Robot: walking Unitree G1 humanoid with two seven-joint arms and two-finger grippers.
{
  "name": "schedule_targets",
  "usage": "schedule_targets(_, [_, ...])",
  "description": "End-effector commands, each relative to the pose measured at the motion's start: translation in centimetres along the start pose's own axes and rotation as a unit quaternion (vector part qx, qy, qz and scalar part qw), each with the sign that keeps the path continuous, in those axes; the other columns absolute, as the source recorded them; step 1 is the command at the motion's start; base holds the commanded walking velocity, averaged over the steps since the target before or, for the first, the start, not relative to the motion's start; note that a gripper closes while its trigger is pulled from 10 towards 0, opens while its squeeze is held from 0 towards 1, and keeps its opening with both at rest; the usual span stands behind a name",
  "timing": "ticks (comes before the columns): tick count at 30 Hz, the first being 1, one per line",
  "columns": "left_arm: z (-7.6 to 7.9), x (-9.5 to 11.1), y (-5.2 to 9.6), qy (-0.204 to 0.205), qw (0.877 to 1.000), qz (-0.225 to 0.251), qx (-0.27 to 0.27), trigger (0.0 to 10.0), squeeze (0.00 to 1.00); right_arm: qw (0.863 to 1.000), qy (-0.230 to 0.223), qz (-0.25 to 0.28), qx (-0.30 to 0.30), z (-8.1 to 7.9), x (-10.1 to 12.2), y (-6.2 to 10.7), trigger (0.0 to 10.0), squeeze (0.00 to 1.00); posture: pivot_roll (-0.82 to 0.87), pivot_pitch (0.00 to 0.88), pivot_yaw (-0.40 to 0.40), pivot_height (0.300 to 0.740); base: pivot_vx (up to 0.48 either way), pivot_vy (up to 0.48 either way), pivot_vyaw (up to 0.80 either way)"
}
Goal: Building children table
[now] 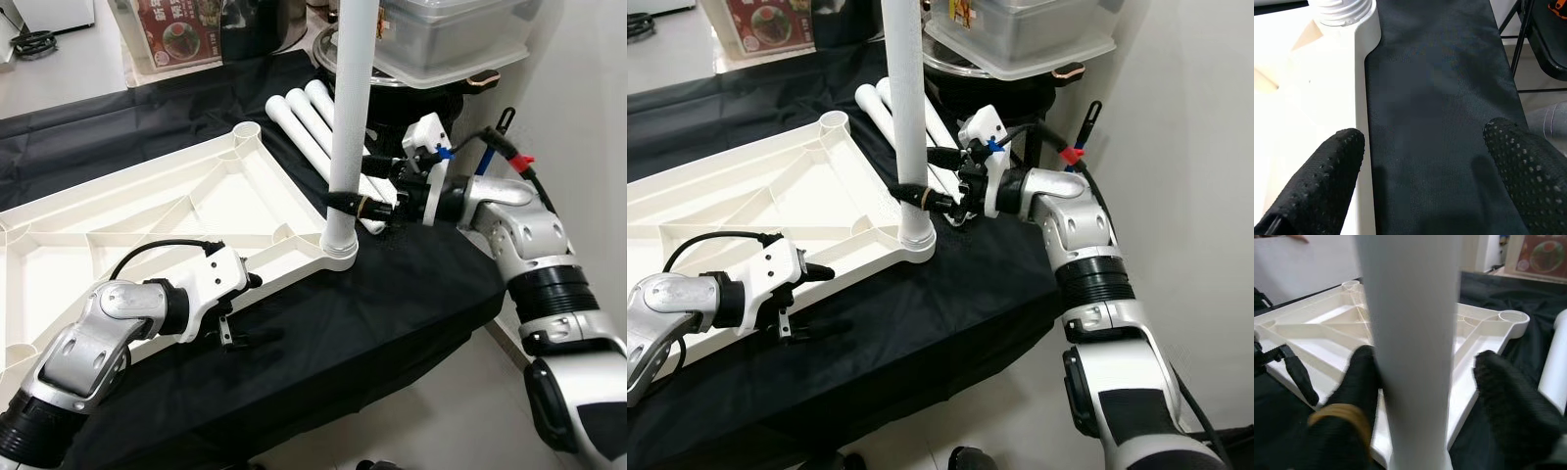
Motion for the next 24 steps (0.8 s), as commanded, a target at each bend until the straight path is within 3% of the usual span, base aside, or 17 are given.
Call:
schedule_targets(1, [0.3,-0.4,0.2,0.003,1.000,-0.009,-0.004,10.0,0.00,1.000,0.013,0.000,-0.008,0.4,0.2,0.1,1.3,0.00,0.00,0.185,-0.001,0.740,0.000,0.000,0.00])
schedule_targets(2, [0.3,-0.4,0.2,0.003,1.000,-0.009,-0.005,10.0,0.00,1.000,0.017,0.000,-0.009,0.6,0.2,0.1,0.0,0.00,0.00,0.185,-0.002,0.740,0.000,0.000,0.00])
schedule_targets(10, [0.4,-0.4,0.2,0.003,1.000,-0.010,-0.004,10.0,0.00,0.999,0.033,0.010,-0.026,0.4,0.3,-0.6,0.0,0.00,0.00,0.185,-0.001,0.740,0.000,0.000,0.00])
schedule_targets(16, [0.4,-0.4,0.2,0.003,1.000,-0.012,-0.003,10.0,0.00,0.996,0.058,-0.022,-0.071,-0.1,-0.6,-1.7,0.0,0.00,0.00,0.185,-0.005,0.740,0.000,0.000,0.00])
schedule_targets(21, [0.3,-0.4,0.2,0.004,1.000,-0.011,-0.001,10.0,0.00,0.981,0.051,-0.031,-0.185,-1.7,-1.3,-3.6,0.0,0.00,-0.01,0.185,-0.007,0.740,0.000,0.000,0.00])
schedule_targets(24, [0.3,-0.4,0.2,0.004,1.000,-0.011,-0.001,10.0,0.00,0.977,0.042,-0.037,-0.205,-2.0,-1.6,-3.7,0.0,0.00,-0.01,0.185,-0.007,0.740,0.000,0.000,0.00])
Point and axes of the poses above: a point about 5 cm out from each wrist's last joint towards the gripper, its own y axis pointing back from the gripper into the wrist, its own x axis along the axis of the wrist's last joint, z = x × y, the point moved 4 cm from there along -y, pointing out of the wrist towards the gripper, and after that the axes turned 9 degrees about y, right-handed, at the moved point
